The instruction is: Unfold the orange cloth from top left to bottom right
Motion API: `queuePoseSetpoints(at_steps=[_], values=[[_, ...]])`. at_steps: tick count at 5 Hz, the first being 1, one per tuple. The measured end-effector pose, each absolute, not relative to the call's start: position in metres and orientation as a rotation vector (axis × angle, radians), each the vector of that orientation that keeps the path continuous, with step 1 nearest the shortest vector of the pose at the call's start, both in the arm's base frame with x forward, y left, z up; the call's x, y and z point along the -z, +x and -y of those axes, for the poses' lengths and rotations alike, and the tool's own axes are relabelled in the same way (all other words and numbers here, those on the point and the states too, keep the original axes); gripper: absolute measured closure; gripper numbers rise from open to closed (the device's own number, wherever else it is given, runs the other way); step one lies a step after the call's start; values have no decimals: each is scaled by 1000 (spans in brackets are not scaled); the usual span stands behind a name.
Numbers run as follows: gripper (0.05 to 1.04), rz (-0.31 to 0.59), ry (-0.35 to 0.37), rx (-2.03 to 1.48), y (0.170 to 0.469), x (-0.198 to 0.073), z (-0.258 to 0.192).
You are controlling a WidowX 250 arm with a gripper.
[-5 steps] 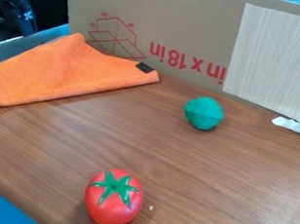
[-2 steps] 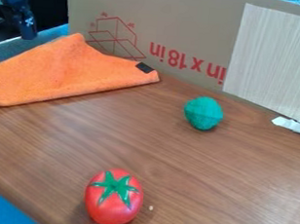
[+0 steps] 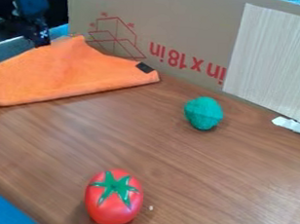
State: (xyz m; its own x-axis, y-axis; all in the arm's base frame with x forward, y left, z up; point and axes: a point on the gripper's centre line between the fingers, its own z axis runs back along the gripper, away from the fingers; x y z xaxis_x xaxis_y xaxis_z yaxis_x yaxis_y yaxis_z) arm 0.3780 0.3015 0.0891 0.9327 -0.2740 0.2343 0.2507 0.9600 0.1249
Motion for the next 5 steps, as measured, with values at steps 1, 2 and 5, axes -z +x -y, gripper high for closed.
queuePoseSetpoints(at_steps=[1,2,5], values=[[84,245,99,262,377,-85,-301],[84,238,103,267,380,-80,-297],[150,218,112,243,380,-67,-292]])
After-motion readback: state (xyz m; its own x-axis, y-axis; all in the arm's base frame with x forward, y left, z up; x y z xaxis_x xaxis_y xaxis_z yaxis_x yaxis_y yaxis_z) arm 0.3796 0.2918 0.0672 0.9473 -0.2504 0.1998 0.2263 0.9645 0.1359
